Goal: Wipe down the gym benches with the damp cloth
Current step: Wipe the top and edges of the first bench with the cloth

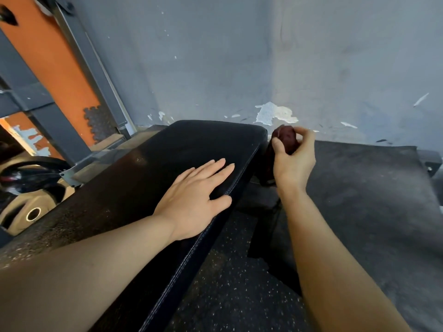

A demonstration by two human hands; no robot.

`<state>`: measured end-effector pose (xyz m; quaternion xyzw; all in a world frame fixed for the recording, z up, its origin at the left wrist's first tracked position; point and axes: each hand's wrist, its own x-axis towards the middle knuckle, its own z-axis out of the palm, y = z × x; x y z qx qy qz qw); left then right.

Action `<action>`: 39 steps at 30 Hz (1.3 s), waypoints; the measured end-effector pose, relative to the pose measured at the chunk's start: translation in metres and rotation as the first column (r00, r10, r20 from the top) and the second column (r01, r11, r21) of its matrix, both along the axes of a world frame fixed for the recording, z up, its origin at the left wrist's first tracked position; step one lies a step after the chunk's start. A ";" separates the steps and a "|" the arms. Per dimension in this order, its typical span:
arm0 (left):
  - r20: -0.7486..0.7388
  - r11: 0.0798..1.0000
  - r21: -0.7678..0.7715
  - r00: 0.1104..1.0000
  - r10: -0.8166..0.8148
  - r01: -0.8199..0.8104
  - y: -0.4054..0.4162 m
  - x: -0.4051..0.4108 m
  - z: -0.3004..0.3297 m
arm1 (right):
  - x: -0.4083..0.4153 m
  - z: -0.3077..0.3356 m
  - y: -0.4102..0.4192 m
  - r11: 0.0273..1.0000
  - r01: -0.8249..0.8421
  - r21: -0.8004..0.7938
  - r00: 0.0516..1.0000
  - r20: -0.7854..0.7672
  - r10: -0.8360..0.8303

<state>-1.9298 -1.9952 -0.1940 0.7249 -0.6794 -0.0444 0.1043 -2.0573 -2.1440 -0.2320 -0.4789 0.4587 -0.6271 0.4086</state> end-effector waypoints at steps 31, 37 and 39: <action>-0.002 1.000 -0.009 1.000 -0.003 0.003 -0.001 0.003 -0.001 | 0.000 -0.011 0.021 0.934 -0.308 -0.181 0.950 -0.109 0.292; -0.007 1.000 -0.010 1.000 -0.006 0.006 -0.002 0.003 -0.002 | 0.014 -0.014 -0.029 0.937 -0.342 0.067 0.933 0.141 0.330; 0.004 1.000 -0.010 1.000 -0.010 0.010 -0.002 0.004 -0.003 | 0.020 -0.018 -0.009 0.952 -0.292 0.092 0.934 0.240 0.264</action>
